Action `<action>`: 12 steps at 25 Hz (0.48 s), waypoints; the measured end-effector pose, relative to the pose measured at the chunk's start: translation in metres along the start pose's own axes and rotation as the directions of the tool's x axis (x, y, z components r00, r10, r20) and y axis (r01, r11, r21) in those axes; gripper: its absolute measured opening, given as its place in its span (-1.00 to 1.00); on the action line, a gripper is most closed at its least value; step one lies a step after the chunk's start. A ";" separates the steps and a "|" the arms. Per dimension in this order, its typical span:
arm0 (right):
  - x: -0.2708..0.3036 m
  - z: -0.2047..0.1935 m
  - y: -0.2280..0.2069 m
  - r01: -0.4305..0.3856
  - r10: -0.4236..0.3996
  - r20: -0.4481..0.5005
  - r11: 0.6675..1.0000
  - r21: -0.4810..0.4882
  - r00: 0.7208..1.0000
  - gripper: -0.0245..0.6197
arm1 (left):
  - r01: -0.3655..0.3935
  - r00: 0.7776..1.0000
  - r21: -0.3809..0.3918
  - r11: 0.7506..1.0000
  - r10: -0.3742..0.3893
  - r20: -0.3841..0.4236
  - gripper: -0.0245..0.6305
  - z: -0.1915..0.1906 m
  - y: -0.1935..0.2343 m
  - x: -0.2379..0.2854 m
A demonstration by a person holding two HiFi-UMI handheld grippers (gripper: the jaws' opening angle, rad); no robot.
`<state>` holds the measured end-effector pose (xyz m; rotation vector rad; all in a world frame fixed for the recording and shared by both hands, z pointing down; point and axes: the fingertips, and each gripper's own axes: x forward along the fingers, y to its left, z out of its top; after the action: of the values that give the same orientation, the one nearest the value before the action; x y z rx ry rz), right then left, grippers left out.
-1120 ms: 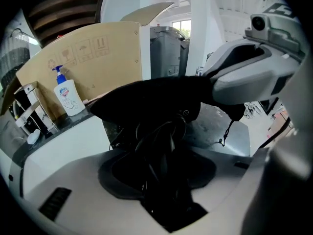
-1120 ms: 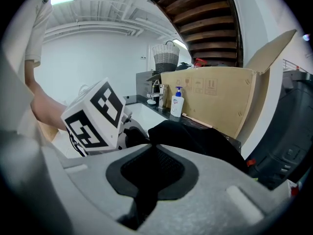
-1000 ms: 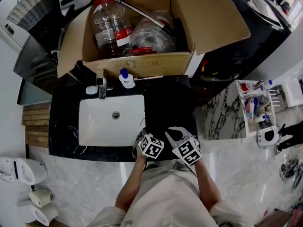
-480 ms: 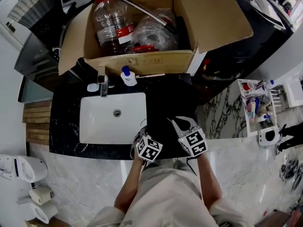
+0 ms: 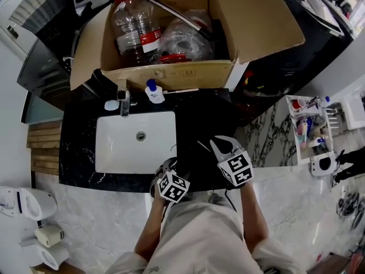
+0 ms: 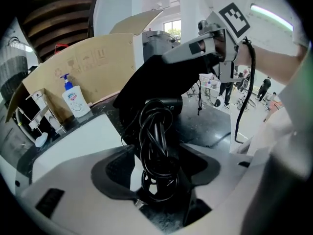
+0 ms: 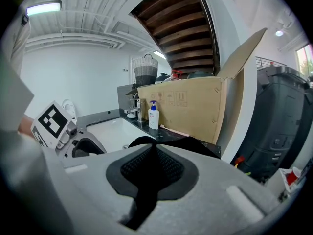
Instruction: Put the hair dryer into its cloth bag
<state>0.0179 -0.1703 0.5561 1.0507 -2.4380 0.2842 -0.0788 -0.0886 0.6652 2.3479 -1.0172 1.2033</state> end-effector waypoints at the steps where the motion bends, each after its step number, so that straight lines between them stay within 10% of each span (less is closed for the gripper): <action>1: 0.000 -0.002 0.002 -0.006 0.006 -0.004 1.000 -0.003 1.000 -0.84 | 0.004 1.000 0.006 1.000 -0.004 0.002 -0.07 0.001 -0.001 -0.005; 12: -0.003 -0.004 0.001 -0.018 0.018 0.008 1.000 0.015 1.000 -0.84 | 0.002 0.992 0.066 0.998 0.006 -0.128 -0.04 -0.048 -0.005 -0.012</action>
<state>0.0203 -0.1664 0.5578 1.0382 -2.4572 0.3054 -0.1079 -0.0529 0.6848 2.2847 -0.9506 1.3896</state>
